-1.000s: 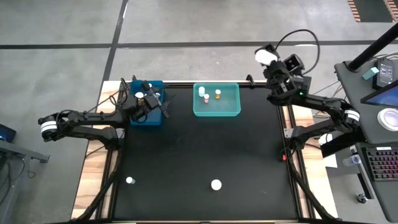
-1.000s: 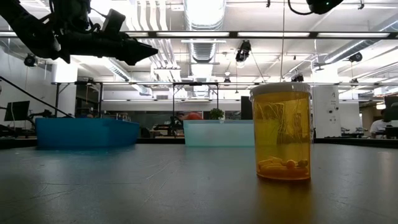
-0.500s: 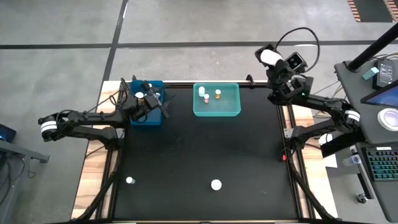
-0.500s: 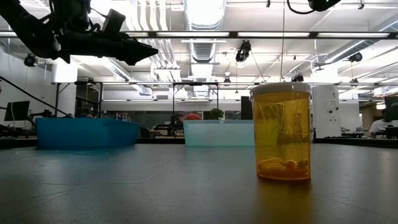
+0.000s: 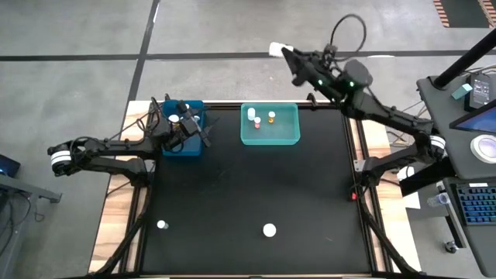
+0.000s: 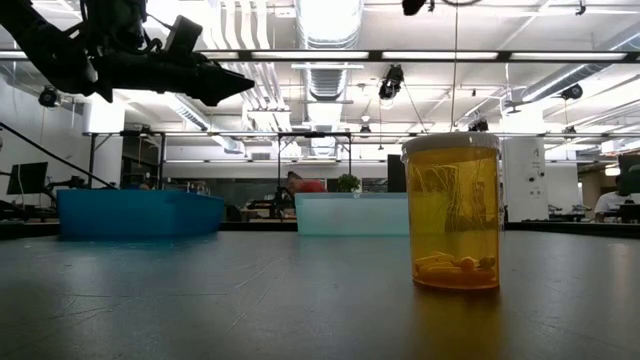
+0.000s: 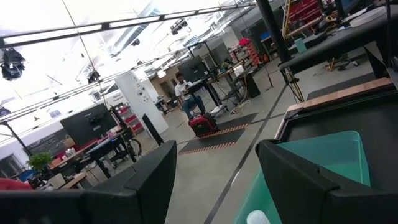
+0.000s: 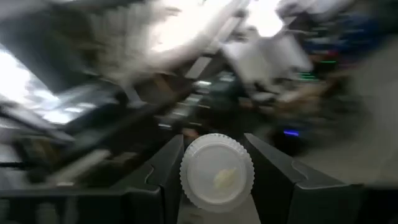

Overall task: Pick and place medicine bottles into bin by pill shape (circle, oval)
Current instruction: Put the white capsule bottle into the blue bin

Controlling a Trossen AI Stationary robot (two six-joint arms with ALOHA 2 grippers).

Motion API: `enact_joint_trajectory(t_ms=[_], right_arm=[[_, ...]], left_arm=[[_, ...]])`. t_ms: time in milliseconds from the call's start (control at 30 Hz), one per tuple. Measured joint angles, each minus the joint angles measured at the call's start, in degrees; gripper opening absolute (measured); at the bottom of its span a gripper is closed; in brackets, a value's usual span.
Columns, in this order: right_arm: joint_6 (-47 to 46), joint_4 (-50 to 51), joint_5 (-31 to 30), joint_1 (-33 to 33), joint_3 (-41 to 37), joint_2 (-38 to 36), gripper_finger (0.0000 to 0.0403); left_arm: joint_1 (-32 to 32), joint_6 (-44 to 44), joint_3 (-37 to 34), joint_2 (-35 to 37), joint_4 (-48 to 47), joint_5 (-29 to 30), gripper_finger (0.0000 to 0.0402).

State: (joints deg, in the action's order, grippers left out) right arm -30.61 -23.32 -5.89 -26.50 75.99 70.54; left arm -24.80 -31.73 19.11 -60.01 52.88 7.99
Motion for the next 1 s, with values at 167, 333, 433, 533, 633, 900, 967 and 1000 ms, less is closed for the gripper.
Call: enact_joint_trajectory(t_ms=[167, 333, 433, 533, 633, 900, 967, 1000], right_arm=[[1.9, 20.5, -8.1, -0.2, 12.5, 5.6, 0.0139], [-1.3, 40.0, -8.9, -0.6, 26.0, 11.8, 0.0139], [-4.5, 52.7, -9.4, -1.8, 34.5, 15.9, 0.0139], [-7.0, 63.9, -9.7, -3.0, 42.6, 20.4, 0.0139], [-8.6, 71.2, -10.1, -3.8, 49.4, 24.1, 0.0139], [-9.9, 77.5, -9.8, -5.0, 58.5, 29.6, 0.0139], [-11.7, 77.9, -8.0, -5.5, 58.3, 29.5, 0.0139], [-11.9, 77.4, -6.9, -5.5, 58.3, 29.5, 0.0139]], left_arm=[[0.0, 0.0, 0.0, 0.0, 0.0, 0.0, 0.0215], [0.0, 0.0, 0.0, 0.0, 0.0, 0.0, 0.0215], [0.0, 0.0, 0.0, 0.0, 0.0, 0.0, 0.0215], [0.0, 0.0, 0.0, 0.0, 0.1, 0.0, 0.0215], [0.0, 0.0, 0.0, 0.0, 0.0, 0.0, 0.0215], [0.0, -0.1, 0.0, -0.2, 0.1, 0.0, 0.0215], [0.0, -0.2, 0.0, -0.6, 0.0, 0.0, 0.0215], [0.0, -0.2, 0.0, -0.9, 0.1, 0.0, 0.0215]])
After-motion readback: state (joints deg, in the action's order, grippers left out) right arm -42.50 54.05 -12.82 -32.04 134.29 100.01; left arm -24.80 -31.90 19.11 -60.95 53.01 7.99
